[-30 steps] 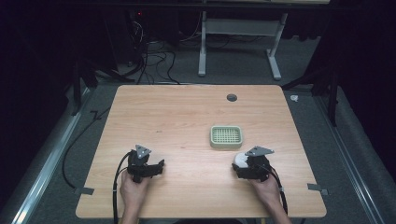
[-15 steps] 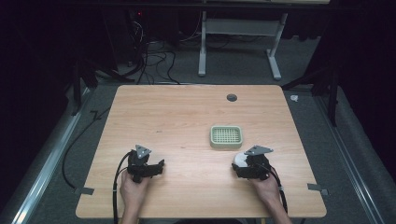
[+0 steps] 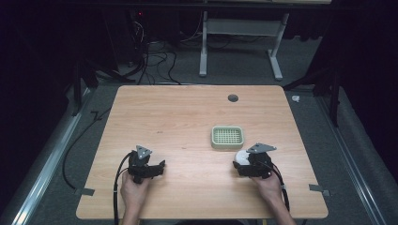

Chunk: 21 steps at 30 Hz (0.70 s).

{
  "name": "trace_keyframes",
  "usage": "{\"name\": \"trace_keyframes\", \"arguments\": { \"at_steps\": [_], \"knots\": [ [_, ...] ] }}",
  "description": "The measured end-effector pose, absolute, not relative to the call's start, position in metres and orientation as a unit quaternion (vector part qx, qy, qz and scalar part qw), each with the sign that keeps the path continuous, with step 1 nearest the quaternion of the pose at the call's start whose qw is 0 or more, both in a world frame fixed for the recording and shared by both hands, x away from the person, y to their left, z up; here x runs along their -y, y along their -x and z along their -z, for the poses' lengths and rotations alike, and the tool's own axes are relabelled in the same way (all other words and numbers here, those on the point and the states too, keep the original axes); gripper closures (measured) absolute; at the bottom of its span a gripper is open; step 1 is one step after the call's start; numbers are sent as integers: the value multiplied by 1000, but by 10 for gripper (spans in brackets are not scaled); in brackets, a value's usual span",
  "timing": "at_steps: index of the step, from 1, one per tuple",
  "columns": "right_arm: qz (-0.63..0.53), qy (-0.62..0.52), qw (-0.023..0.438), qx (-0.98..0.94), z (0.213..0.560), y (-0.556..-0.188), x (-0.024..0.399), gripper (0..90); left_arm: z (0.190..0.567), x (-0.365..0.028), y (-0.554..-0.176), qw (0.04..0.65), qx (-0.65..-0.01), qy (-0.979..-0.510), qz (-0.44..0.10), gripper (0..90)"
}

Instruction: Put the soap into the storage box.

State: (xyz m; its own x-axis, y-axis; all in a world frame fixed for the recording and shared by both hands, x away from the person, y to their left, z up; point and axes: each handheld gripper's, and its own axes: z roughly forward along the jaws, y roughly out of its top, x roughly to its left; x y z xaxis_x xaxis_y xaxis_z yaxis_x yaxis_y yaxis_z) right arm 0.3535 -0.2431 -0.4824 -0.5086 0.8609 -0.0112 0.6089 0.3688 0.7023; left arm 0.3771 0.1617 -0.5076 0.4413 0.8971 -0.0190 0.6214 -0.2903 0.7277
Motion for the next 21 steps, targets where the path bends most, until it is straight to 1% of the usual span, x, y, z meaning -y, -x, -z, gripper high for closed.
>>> {"name": "trace_keyframes", "arguments": {
  "at_steps": [21],
  "knots": [
    [-347, -456, 193, -797, 458, -358, 247, 248, 508, -162, -377, 341, -488, -777, -202, 164]
  ]
}}
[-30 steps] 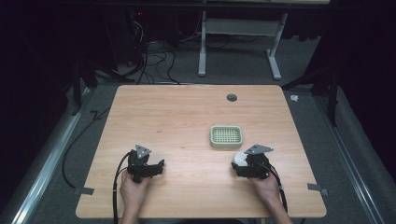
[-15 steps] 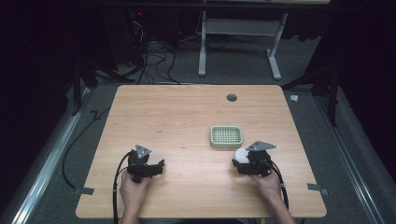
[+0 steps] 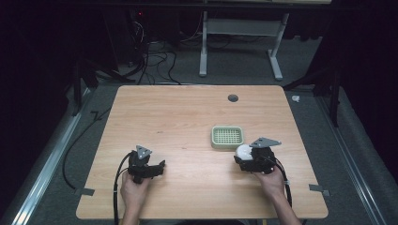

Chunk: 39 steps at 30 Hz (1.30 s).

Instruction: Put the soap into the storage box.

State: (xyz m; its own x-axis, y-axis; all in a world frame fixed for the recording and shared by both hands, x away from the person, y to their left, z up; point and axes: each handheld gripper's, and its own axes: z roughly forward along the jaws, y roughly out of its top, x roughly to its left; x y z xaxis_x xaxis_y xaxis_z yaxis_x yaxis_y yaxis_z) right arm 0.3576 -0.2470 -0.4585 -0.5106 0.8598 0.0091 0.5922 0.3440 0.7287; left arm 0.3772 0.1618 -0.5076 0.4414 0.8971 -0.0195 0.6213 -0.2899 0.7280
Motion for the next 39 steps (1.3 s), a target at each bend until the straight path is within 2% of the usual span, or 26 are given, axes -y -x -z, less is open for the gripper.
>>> {"name": "trace_keyframes", "arguments": {
  "at_steps": [39],
  "knots": [
    [-388, -444, 181, -787, 419, -392, 246, 249, 508, -162, -377, 342, -488, -777, -202, 165]
  ]
}}
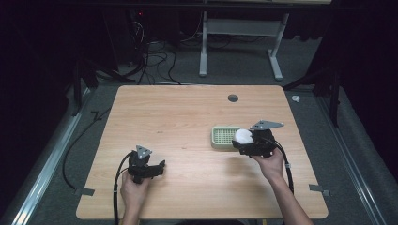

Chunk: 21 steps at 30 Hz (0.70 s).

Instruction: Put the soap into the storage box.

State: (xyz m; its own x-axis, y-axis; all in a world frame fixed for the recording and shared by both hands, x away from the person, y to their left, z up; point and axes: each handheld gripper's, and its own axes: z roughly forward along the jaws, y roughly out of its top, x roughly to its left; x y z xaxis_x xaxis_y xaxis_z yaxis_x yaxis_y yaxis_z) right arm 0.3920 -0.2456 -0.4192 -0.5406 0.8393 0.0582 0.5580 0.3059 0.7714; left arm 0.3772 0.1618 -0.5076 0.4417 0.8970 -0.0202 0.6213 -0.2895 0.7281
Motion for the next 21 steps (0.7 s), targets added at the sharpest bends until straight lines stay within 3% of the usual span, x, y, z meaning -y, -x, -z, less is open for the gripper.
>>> {"name": "trace_keyframes", "arguments": {
  "at_steps": [21],
  "knots": [
    [-384, -452, 175, -786, 417, -414, 239, 249, 508, -162, -377, 342, -489, -777, -202, 164]
  ]
}}
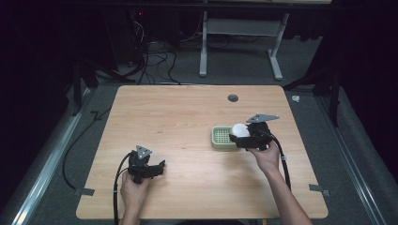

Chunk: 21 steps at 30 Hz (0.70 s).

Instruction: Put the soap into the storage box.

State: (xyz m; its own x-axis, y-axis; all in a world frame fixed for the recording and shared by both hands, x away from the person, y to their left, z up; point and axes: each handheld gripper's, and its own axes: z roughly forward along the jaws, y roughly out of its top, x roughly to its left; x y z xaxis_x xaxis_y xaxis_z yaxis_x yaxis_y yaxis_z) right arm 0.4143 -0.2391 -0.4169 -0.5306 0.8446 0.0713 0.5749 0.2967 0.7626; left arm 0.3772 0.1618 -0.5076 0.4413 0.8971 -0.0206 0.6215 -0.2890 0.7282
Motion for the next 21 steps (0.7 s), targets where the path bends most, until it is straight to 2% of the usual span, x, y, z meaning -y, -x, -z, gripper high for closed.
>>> {"name": "trace_keyframes", "arguments": {
  "at_steps": [21],
  "knots": [
    [-367, -454, 183, -791, 425, -437, 224, 249, 508, -162, -377, 342, -488, -777, -202, 164]
  ]
}}
